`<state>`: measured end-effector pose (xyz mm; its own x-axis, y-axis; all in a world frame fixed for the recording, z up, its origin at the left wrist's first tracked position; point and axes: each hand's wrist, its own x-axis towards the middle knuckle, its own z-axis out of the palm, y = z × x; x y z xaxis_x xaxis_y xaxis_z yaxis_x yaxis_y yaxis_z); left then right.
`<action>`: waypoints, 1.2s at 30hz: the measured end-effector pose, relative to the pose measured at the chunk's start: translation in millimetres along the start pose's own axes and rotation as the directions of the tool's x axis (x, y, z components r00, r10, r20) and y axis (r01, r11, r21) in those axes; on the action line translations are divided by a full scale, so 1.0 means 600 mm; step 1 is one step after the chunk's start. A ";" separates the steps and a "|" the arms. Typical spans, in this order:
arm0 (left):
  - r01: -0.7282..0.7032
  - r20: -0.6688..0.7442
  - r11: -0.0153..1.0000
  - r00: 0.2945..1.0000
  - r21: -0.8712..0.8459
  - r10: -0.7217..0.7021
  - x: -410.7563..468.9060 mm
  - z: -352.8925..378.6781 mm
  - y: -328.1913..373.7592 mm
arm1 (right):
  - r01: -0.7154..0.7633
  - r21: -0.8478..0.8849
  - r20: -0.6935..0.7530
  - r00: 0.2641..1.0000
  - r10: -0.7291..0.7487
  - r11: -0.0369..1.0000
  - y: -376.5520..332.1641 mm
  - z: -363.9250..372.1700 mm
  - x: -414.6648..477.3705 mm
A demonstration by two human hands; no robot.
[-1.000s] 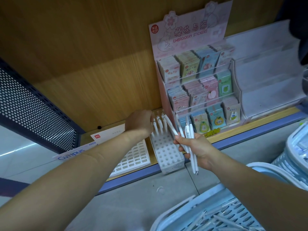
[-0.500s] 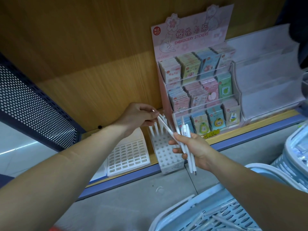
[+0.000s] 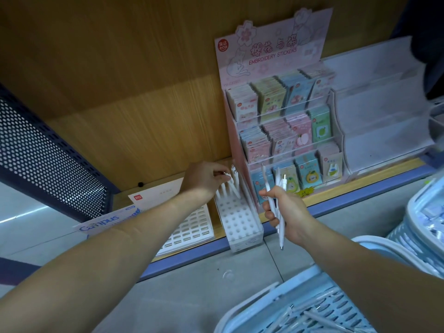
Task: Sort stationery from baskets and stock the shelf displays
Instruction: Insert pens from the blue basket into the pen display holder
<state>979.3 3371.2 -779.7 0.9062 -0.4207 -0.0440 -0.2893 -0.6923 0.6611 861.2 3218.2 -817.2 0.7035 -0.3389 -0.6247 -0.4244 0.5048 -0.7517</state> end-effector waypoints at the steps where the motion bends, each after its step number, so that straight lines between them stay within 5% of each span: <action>1: -0.002 0.012 1.000 1.000 0.008 0.001 -0.001 0.002 -0.001 | 0.001 -0.003 0.012 1.000 -0.001 1.000 0.000 0.001 0.000; 19: -0.296 0.270 0.923 0.935 0.247 0.228 0.000 0.003 -0.005 | -0.007 -0.104 0.164 0.986 0.024 0.995 0.013 0.002 -0.004; 29: -0.243 0.256 0.925 0.952 0.291 0.169 -0.005 0.023 -0.007 | 0.040 -0.137 0.171 0.985 -0.017 0.990 0.011 0.006 -0.014; 33: -0.125 0.198 0.989 0.974 0.083 0.106 -0.009 0.000 0.006 | 0.026 -0.132 0.199 0.980 0.000 0.991 -0.001 0.017 -0.022; 36: 0.170 0.247 0.889 0.967 -0.426 -0.067 -0.015 -0.034 0.020 | 0.024 -0.152 0.220 0.975 0.010 0.988 -0.008 0.025 -0.025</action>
<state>974.2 3378.7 -756.1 0.8190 -0.5053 -0.2717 0.0283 -0.4373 0.8989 861.3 3232.8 -801.2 0.8074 -0.1502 -0.5706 -0.4893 0.3700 -0.7897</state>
